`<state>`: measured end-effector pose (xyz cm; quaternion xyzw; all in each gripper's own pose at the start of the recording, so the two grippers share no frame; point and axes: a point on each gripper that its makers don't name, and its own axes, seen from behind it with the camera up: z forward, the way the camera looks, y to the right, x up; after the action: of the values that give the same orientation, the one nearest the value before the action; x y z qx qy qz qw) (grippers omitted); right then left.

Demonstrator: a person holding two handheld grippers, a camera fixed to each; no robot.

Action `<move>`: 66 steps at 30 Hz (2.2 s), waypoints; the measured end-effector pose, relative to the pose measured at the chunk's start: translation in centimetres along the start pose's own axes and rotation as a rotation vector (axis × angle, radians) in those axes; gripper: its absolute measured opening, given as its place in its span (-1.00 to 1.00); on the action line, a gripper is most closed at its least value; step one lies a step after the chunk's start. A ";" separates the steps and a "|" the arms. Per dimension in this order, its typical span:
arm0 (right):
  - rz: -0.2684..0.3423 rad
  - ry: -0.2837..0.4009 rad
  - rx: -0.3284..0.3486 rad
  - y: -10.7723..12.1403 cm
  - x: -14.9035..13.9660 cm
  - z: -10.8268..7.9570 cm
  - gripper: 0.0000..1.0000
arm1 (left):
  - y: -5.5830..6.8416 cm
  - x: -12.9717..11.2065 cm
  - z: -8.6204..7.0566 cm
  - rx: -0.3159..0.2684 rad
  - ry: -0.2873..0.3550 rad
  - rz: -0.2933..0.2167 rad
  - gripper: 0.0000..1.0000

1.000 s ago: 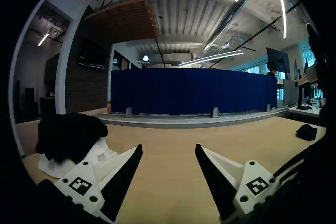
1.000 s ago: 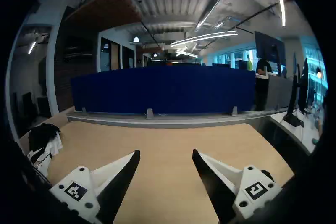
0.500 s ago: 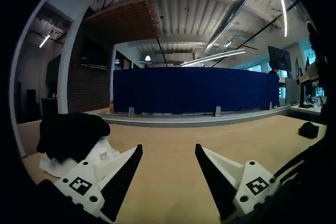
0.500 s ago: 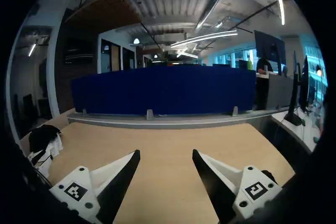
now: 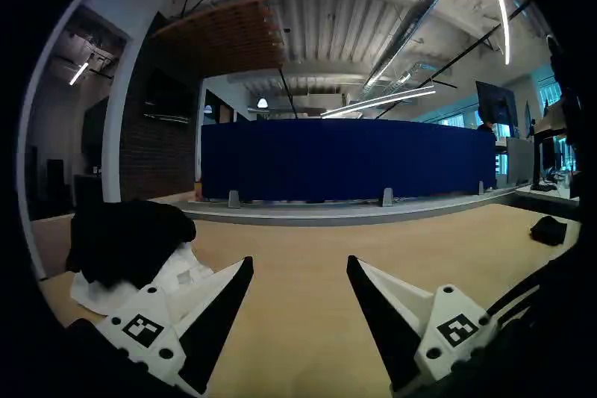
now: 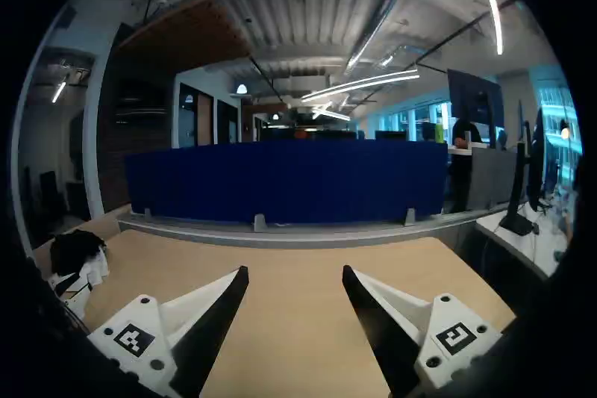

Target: Fold towel

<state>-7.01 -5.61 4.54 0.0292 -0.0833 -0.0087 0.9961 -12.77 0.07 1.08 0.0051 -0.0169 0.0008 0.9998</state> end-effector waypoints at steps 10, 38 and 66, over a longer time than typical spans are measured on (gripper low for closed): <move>0.002 0.049 -0.034 3.3 -1.8 -0.3 0.96 | -0.1 0.0 0.0 0.000 0.000 0.000 0.86; 0.073 0.104 -0.077 7.8 -13.0 0.5 0.98 | -0.1 0.0 0.0 0.000 0.000 -0.001 0.86; -0.018 0.109 -0.074 6.4 -14.8 0.7 0.99 | -0.1 0.1 0.0 0.000 0.000 -0.001 0.86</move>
<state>-21.61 1.10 3.15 -0.0065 -0.0286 -0.0193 0.9994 -12.67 -0.02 1.11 0.0051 -0.0170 0.0006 0.9998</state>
